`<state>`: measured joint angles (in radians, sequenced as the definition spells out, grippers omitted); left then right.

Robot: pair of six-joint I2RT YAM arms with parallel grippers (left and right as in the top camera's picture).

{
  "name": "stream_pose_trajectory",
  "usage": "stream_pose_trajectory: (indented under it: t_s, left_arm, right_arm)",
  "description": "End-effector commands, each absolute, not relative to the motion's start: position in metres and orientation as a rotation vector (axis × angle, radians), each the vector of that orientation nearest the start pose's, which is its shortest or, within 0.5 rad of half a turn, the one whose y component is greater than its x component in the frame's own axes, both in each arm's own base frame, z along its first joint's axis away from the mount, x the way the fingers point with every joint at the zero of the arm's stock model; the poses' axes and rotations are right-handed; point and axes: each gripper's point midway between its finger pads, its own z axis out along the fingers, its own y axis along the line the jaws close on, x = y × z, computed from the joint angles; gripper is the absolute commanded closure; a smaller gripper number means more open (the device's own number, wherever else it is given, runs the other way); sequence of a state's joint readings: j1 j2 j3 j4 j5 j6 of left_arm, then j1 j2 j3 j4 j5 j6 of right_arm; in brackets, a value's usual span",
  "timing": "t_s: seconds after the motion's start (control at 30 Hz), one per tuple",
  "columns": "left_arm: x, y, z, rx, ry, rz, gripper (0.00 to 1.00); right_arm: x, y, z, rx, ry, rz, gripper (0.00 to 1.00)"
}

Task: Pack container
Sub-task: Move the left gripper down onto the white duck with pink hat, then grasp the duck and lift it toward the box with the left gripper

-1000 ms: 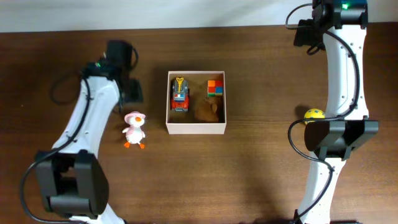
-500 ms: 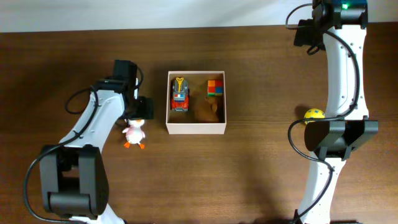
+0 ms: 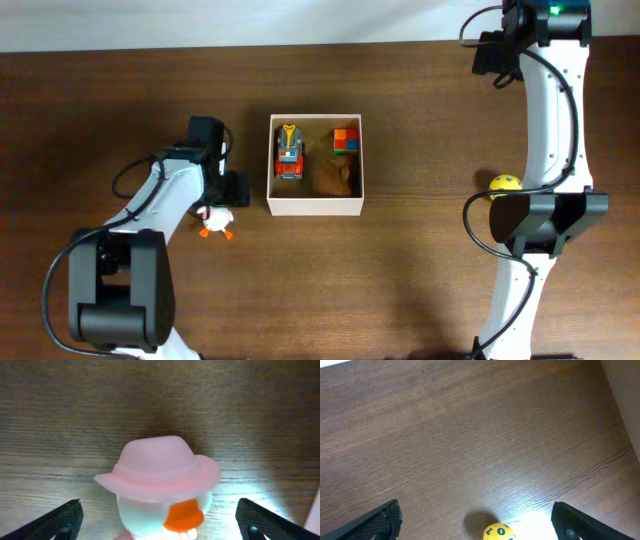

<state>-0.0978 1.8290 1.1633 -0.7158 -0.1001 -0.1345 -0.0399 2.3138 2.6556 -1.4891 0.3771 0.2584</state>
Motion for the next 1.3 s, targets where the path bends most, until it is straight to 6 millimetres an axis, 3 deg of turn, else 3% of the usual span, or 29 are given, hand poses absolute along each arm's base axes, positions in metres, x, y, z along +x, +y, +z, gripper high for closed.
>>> stream_pose_trajectory:
  t_s: [0.0,0.07,0.13,0.17,0.2,0.33,0.53,0.67,0.83,0.97,1.03,1.27]
  left_arm:
    - [0.358,-0.019,0.017,-0.046,2.955,0.098,0.07]
    - [0.359,-0.02,0.017,-0.046,2.951,0.096,0.28]
    - [0.36,-0.02,0.018,-0.046,2.947,0.094,0.57]
    - [0.361,-0.02,0.018,-0.045,2.946,0.09,0.67]
    - [0.361,-0.02,0.018,-0.046,2.946,0.089,0.69]
    - [0.361,-0.02,0.018,-0.046,2.945,0.089,0.69]
    - [0.374,-0.022,0.031,-0.047,2.905,0.082,0.83]
    - [0.402,-0.024,0.075,-0.051,2.818,0.068,0.86]
    - [0.424,-0.031,0.146,-0.045,2.728,0.026,0.86]
    - [0.43,-0.052,0.191,0.002,2.669,-0.084,0.94]
    - [0.43,-0.067,0.203,0.04,2.653,-0.139,0.97]
    - [0.426,-0.127,0.213,0.292,2.597,-0.25,0.98]
  right_arm:
    - [0.5,-0.088,0.25,0.527,2.556,-0.438,0.01]
    - [0.5,-0.088,0.25,0.527,2.557,-0.438,0.01]
    - [0.5,-0.088,0.25,0.527,2.556,-0.438,0.01]
    - [0.5,-0.088,0.25,0.527,2.556,-0.438,0.01]
    - [0.5,-0.088,0.25,0.527,2.556,-0.438,0.01]
    - [0.5,-0.088,0.25,0.527,2.556,-0.438,0.01]
    - [0.5,-0.088,0.25,0.527,2.556,-0.438,0.01]
    - [0.5,-0.088,0.25,0.527,2.556,-0.438,0.01]
    - [0.5,-0.088,0.25,0.527,2.556,-0.438,0.01]
    - [0.5,-0.088,0.25,0.527,2.556,-0.438,0.01]
    - [0.5,-0.088,0.25,0.527,2.557,-0.438,0.01]
    - [0.5,-0.088,0.25,0.527,2.556,-0.438,0.01]
